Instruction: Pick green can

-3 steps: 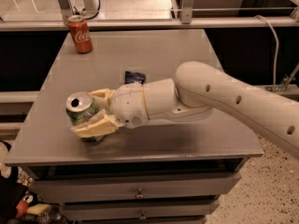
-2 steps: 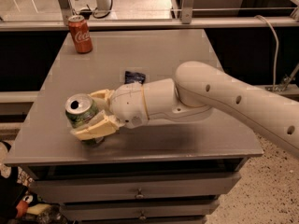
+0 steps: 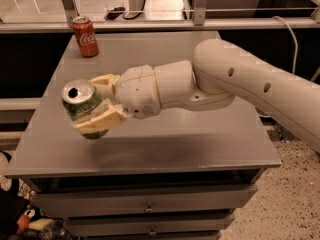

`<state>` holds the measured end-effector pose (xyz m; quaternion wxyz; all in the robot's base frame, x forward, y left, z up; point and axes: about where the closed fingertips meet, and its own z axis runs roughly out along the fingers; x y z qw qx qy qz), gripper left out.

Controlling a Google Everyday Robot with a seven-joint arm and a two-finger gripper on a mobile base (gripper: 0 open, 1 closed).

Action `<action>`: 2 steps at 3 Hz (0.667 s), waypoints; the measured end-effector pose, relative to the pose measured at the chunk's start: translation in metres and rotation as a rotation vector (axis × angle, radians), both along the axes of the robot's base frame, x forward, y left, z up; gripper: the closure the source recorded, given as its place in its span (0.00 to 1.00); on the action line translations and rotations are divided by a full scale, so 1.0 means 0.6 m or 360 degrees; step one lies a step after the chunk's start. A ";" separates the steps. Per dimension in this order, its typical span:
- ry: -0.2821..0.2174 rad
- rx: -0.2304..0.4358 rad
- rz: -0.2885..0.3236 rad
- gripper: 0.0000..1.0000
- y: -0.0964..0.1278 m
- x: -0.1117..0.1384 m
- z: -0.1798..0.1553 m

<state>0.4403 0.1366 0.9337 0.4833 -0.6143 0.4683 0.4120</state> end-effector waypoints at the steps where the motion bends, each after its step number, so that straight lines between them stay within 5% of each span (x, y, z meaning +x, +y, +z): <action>1: -0.0109 -0.0001 -0.0001 1.00 -0.008 -0.002 0.065; 2: -0.0192 -0.0007 -0.0013 1.00 -0.013 -0.007 0.104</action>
Offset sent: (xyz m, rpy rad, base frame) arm -0.0011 -0.0155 0.0776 -0.0039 -0.1527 -0.0247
